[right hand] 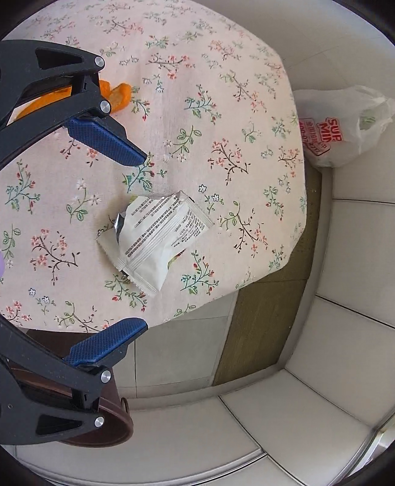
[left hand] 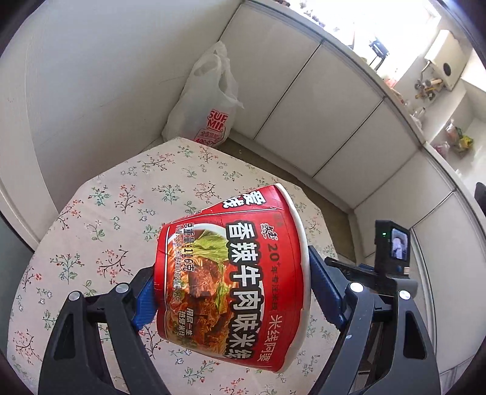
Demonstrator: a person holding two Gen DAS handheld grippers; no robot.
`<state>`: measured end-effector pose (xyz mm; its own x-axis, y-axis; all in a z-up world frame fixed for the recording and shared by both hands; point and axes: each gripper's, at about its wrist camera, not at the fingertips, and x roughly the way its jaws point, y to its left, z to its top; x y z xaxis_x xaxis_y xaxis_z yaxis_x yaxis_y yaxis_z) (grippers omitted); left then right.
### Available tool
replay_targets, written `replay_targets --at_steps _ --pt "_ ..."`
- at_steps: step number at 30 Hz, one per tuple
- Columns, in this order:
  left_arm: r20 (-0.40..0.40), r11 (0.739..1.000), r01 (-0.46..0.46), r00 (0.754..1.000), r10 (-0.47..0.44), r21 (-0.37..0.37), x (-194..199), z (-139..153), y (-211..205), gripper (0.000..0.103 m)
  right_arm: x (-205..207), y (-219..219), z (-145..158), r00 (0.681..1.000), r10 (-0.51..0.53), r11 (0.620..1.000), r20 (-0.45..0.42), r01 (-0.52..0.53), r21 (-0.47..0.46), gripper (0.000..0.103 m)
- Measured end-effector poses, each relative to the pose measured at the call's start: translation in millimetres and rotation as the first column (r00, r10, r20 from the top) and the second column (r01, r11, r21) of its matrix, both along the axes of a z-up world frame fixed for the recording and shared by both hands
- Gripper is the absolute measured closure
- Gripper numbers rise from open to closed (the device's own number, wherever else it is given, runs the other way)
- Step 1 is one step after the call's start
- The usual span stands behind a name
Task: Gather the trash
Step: 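Grasp the orange peel with the right gripper while the left gripper holds the noodle cup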
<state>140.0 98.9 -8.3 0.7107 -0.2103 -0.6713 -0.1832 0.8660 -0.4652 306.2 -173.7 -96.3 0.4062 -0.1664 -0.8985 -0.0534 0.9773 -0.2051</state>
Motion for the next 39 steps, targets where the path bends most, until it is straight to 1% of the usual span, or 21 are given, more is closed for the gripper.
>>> replay_targets --at_steps 1,2,4,7,8,10,12,13,15,16,17,19,20,21,23,27,30,34,39 --pt "0.002 1.0 -0.004 1.0 0.004 -0.011 0 0 5 0.021 1 4 -2 1.0 -0.001 1.0 -0.001 0.001 -0.02 0.007" --pt "0.004 1.0 -0.01 1.0 0.01 -0.021 0 0 8 0.021 0 9 -3 1.0 0.008 1.0 0.001 -0.008 -0.017 0.007" --pt "0.004 0.999 -0.02 1.0 0.02 -0.04 0 2 14 0.021 -7 19 -4 0.999 0.032 0.999 -0.014 -0.032 0.044 0.007" --pt "0.0 0.996 -0.035 0.999 0.036 -0.079 -1 2 24 0.021 -23 40 -11 0.991 0.101 0.982 -0.087 -0.085 0.167 0.008" --pt "0.001 0.995 -0.041 0.999 0.041 -0.089 -2 3 27 0.021 -32 49 -12 0.985 0.134 0.971 -0.108 -0.109 0.213 0.01" --pt "0.007 0.994 -0.05 0.999 0.051 -0.1 -5 4 32 0.021 -46 62 -9 0.98 0.162 0.955 -0.12 -0.125 0.268 0.014" --pt "0.013 0.992 -0.056 0.998 0.058 -0.112 -8 6 35 0.021 -61 73 -8 0.975 0.179 0.939 -0.128 -0.131 0.317 0.021" --pt "0.014 0.991 -0.058 0.998 0.06 -0.118 -8 7 37 0.021 -68 78 -8 0.972 0.191 0.933 -0.135 -0.137 0.331 0.027" --pt "0.014 0.99 -0.061 0.998 0.064 -0.13 -10 7 39 0.021 -74 88 -12 0.967 0.204 0.939 -0.15 -0.15 0.31 0.033" --pt "0.015 0.989 -0.063 0.998 0.065 -0.133 -10 7 40 0.021 -76 90 -14 0.967 0.205 0.945 -0.152 -0.155 0.288 0.039" --pt "0.015 0.989 -0.064 0.998 0.066 -0.135 -11 7 41 0.021 -77 92 -17 0.967 0.2 0.95 -0.158 -0.152 0.272 0.05" --pt "0.017 0.988 -0.067 0.997 0.07 -0.141 -13 7 41 0.021 -79 90 -24 0.966 0.185 0.948 -0.182 -0.126 0.292 0.062" --pt "0.016 0.987 -0.067 0.997 0.07 -0.144 -13 7 42 0.021 -78 88 -28 0.966 0.179 0.949 -0.188 -0.119 0.291 0.071" --pt "0.016 0.987 -0.067 0.997 0.07 -0.147 -13 7 43 0.021 -79 89 -29 0.968 0.172 0.954 -0.181 -0.118 0.276 0.073" --pt "0.015 0.986 -0.069 0.997 0.073 -0.153 -14 7 44 0.021 -81 88 -28 0.973 0.164 0.955 -0.166 -0.114 0.275 0.077" --pt "0.008 0.985 -0.064 0.998 0.066 -0.161 -12 5 46 0.021 -85 87 -21 0.978 0.153 0.958 -0.143 -0.111 0.263 0.079" --pt "0.0 0.983 -0.054 0.998 0.055 -0.174 -9 3 46 0.021 -86 84 -11 0.984 0.14 0.962 -0.108 -0.11 0.248 0.079" --pt "0.002 0.986 -0.046 0.999 0.046 -0.163 -5 4 44 0.021 -89 74 12 0.992 0.12 0.966 -0.042 -0.107 0.237 0.08" --pt "0.0 0.989 -0.031 1.0 0.031 -0.145 -1 2 40 0.021 -92 50 46 0.996 0.07 0.97 0.057 -0.081 0.229 0.08"
